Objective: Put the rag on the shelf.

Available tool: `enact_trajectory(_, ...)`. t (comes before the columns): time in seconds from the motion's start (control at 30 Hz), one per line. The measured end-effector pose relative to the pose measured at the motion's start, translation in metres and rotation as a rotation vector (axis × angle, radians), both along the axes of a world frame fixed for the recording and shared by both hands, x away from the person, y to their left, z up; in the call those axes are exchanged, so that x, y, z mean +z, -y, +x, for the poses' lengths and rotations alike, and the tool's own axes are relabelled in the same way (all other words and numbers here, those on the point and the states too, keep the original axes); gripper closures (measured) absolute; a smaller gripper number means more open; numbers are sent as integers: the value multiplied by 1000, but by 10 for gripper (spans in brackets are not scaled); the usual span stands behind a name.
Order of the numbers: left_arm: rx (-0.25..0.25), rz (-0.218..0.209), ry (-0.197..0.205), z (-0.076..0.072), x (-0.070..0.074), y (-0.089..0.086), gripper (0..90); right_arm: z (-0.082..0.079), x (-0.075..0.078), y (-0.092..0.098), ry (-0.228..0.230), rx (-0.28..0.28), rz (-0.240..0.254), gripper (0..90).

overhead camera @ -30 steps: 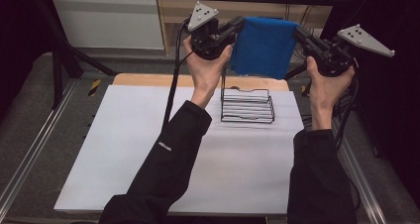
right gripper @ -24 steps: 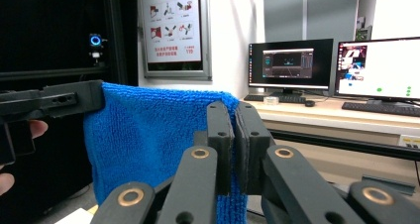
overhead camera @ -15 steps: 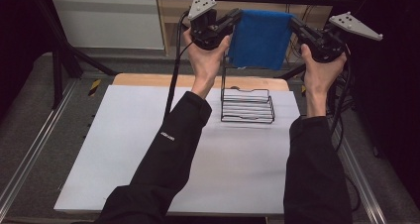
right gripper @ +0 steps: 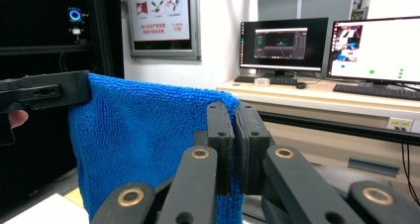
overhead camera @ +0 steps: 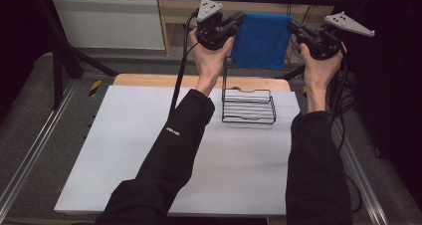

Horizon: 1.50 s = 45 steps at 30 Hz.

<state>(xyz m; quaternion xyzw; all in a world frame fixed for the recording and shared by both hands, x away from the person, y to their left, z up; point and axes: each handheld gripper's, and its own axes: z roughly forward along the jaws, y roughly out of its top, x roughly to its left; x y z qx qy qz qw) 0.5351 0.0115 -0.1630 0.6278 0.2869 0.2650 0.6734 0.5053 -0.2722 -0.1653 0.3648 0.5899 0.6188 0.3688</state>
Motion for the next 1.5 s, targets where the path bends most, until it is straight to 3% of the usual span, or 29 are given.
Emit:
enact_trajectory(0.3, -10, 39, -15, 2, -16, 1, 848, 1, -13, 4, -29, 7, -37, 870)
enact_trajectory(0.6, -58, 65, -36, -5, -42, -2, 848, -8, -38, 8, -71, 23, -47, 870)
enact_trajectory(0.9, -72, 87, -50, -11, -50, -5, 848, -13, -43, 7, -102, 37, -61, 869)
enact_trajectory(1.1, -90, 137, -30, -18, -51, -6, 847, -18, -49, 11, -134, 62, -42, 867)
enact_trajectory(1.5, -116, 186, -89, -27, -64, -7, 839, -27, -64, 14, -179, 91, -60, 865)
